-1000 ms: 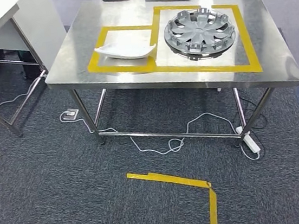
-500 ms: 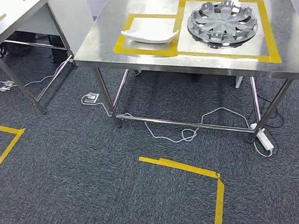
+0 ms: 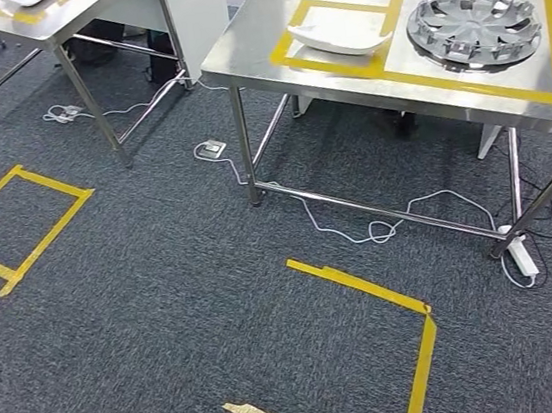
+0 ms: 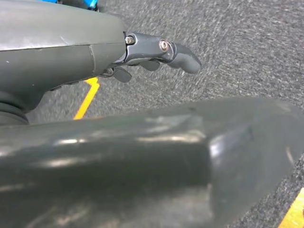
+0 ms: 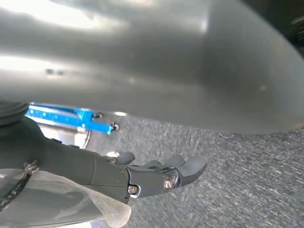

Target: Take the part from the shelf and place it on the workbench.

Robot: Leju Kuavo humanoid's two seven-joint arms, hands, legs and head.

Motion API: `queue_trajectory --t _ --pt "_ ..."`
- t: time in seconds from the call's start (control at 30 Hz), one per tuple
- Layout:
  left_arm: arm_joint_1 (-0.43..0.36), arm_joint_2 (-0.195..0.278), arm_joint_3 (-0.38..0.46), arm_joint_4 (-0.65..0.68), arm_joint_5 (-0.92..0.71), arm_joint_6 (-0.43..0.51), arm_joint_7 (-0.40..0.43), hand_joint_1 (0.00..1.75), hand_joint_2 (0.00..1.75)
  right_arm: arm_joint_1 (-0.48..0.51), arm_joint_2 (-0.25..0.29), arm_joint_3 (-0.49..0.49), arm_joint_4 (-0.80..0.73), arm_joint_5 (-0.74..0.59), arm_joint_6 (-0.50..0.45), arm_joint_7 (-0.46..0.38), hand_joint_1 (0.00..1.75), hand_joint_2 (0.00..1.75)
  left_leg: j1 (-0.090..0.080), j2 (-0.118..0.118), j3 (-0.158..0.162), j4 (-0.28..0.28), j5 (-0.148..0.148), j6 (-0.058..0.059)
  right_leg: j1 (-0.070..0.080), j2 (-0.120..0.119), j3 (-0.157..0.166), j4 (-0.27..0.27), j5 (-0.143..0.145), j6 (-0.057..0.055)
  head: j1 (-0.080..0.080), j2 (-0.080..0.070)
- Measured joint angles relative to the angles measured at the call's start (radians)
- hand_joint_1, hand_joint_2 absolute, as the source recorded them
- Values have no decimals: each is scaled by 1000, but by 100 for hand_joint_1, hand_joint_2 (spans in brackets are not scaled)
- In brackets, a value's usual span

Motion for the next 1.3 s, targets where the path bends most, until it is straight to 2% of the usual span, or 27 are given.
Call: queue_trajectory --t 0.03,0.07,0.1,0.13,0.17,0.2,0.27,0.3,0.33,0.37,0.43,0.5,0.53,0.6,0.67,0.73,0.77,0.8,0.83,0.87,0.9,0.97,1.03,1.1,1.17,1.23,1.3 --pt "-1 -1 0 0 -1 -1 -1 0 0 -1 -1 0 1 0 0 0 0 0 0 -9 -6 -3 15 -4 1 6 23 -44 -10 -2 0 0" --pt "0 -1 1 0 -2 -1 -1 0 0 -1 -1 0 2 1 0 0 0 0 -2 -20 -12 -7 30 -8 0 -1 26 -64 -11 0 0 0" --pt "3 1 2 0 -4 0 -2 0 0 -1 -1 0 3 1 0 0 0 0 -2 -26 -18 -10 39 -13 -2 -14 16 -67 -3 0 2 0" --pt "6 3 3 0 -5 0 -2 0 0 -1 -1 0 5 2 -1 0 0 0 -2 -21 -25 -6 27 -19 -5 -27 6 -68 9 -4 0 0" --pt "8 4 4 1 -6 1 -1 0 0 0 -2 0 6 2 -1 0 0 0 -1 -7 -34 17 -8 -27 -9 -43 -5 -70 22 -10 -3 0" --pt "9 5 5 1 -8 2 -1 0 0 3 -2 0 7 2 -1 0 0 0 2 13 -44 59 -61 -34 -11 -59 -17 -70 33 -14 -7 0" --pt "7 6 6 1 -10 2 -1 0 0 9 -3 0 7 2 -1 0 0 0 13 44 -62 187 -164 -52 -11 -93 -40 -65 50 -16 -13 0" --pt "6 6 6 1 -11 2 -2 0 0 10 -3 0 7 2 -1 0 0 0 20 51 -64 244 -181 -59 -11 -109 -55 -59 57 -13 -13 0" --pt "6 6 6 1 -11 2 -3 0 0 10 -3 0 7 2 0 0 0 0 26 57 -55 278 -174 -65 -12 -125 -70 -52 63 -10 -13 0" --pt "6 6 6 1 -11 2 -5 0 0 8 -3 0 7 2 1 0 0 0 32 61 -32 278 -151 -71 -13 -139 -86 -43 69 -6 -13 0" --pt "7 6 6 1 -12 2 -12 0 0 3 -3 0 7 2 3 0 0 0 38 87 56 184 -114 -78 -15 -162 -116 -22 78 3 -14 0" --pt "4 6 6 1 -13 2 -18 0 0 1 -3 0 7 2 5 0 0 0 32 117 140 59 -127 -70 -16 -181 -139 -4 87 15 -14 0" --pt "4 6 6 2 -13 2 -21 0 0 0 -3 0 7 1 6 0 0 0 26 123 158 22 -138 -61 -16 -191 -147 0 93 22 -15 0" --pt "7 6 6 2 -14 2 -27 0 0 -2 -2 0 7 1 8 0 0 0 23 110 158 -6 -142 -40 -19 -202 -157 3 101 36 -15 0" --pt "10 7 6 2 -15 1 -35 0 0 -2 -3 0 7 0 12 0 0 0 25 94 151 -22 -132 -20 -23 -162 -175 30 73 46 -12 0" --pt "8 8 6 3 -17 0 -42 0 0 2 -3 0 7 0 15 0 0 0 26 77 137 -27 -117 -4 -28 -99 -214 129 2 53 -7 0" --pt "7 9 6 3 -18 -1 -44 0 0 5 -3 0 7 0 16 0 0 0 25 67 128 -26 -110 -1 -28 -82 -237 195 -33 55 -6 0" --pt "7 9 6 3 -19 -1 -47 0 0 7 -3 0 7 0 17 0 0 0 24 56 120 -25 -104 0 -29 -75 -253 247 -54 56 -6 0" --pt "8 9 6 3 -19 -1 -49 0 0 9 -3 0 7 0 18 1 0 0 23 45 113 -24 -98 -1 -28 -72 -255 267 -56 57 -6 0" --pt "9 10 6 4 -20 -1 -51 0 0 10 -3 0 7 1 18 1 0 0 22 34 107 -24 -92 -3 -29 -71 -238 250 -38 57 -6 0" --pt "9 10 6 4 -19 -1 -53 0 0 10 -3 0 7 1 18 2 0 0 22 23 102 -23 -88 -6 -30 -67 -203 198 -8 56 -6 0" --pt "9 11 7 4 -14 -1 -58 0 0 10 -3 0 7 4 18 2 0 0 22 2 95 -21 -81 -13 -34 -34 -115 59 39 53 -6 0" --pt "7 11 9 4 -5 -1 -68 0 0 10 -2 0 7 7 18 1 0 0 20 -18 87 -17 -72 -24 -38 -5 -69 -15 48 51 -6 0" --pt "7 13 15 4 6 -1 -79 0 0 9 -2 0 8 11 16 2 0 0 19 -36 78 -14 -62 -35 -38 -16 -67 -24 48 45 -6 0" --pt "9 15 24 4 17 -1 -88 0 0 7 -2 1 8 15 13 6 0 0 19 -12 64 8 -80 -45 -40 -39 -71 -27 54 32 -10 0" --pt "8 15 31 4 25 -1 -94 0 0 7 -2 1 9 19 9 7 0 0 21 35 25 105 -146 -54 -39 -67 -76 -29 59 18 -15 0" --pt "6 13 37 4 32 -1 -97 0 0 8 -2 1 12 23 7 7 0 0 24 53 -20 235 -211 -62 -35 -98 -84 -28 61 14 -17 0"
